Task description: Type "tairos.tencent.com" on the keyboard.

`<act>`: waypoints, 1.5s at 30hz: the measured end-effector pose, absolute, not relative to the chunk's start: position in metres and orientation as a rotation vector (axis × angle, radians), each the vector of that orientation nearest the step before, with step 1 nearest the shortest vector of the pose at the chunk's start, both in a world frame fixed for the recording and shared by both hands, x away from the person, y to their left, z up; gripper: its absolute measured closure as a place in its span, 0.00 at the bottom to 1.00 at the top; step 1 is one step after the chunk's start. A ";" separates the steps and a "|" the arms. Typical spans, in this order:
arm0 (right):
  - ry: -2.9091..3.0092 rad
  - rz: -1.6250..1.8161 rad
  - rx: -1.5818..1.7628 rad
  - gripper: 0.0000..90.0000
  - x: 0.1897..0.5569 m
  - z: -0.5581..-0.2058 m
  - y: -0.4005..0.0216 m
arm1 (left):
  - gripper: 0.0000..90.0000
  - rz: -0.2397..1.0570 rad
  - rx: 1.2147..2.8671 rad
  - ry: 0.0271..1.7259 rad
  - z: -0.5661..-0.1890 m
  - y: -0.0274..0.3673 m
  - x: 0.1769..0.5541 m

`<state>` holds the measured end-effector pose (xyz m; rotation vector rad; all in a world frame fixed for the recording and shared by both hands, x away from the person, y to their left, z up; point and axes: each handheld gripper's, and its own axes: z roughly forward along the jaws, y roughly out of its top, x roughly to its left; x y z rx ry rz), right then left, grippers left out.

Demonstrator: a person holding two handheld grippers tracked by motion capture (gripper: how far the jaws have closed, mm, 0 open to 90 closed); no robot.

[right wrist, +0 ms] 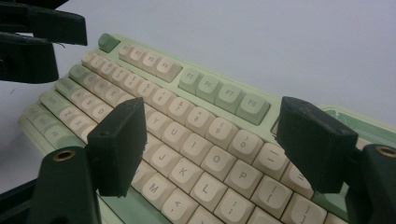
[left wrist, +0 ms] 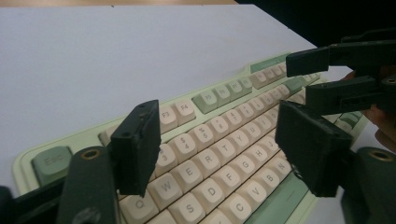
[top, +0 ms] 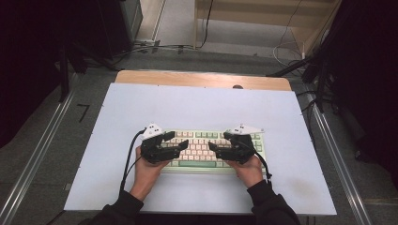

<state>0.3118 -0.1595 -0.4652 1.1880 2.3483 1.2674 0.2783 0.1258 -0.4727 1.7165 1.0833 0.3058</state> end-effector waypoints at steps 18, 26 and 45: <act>2.311 1.270 1.180 0.44 0.307 -0.465 -0.160 | 0.35 0.332 1.700 1.142 -0.481 0.156 0.262; 2.273 1.292 1.199 0.97 0.307 -0.470 -0.164 | 0.35 0.340 1.712 1.152 -0.484 0.156 0.262; 2.346 1.215 1.220 0.97 0.311 -0.483 -0.156 | 0.35 0.343 1.726 1.153 -0.486 0.153 0.262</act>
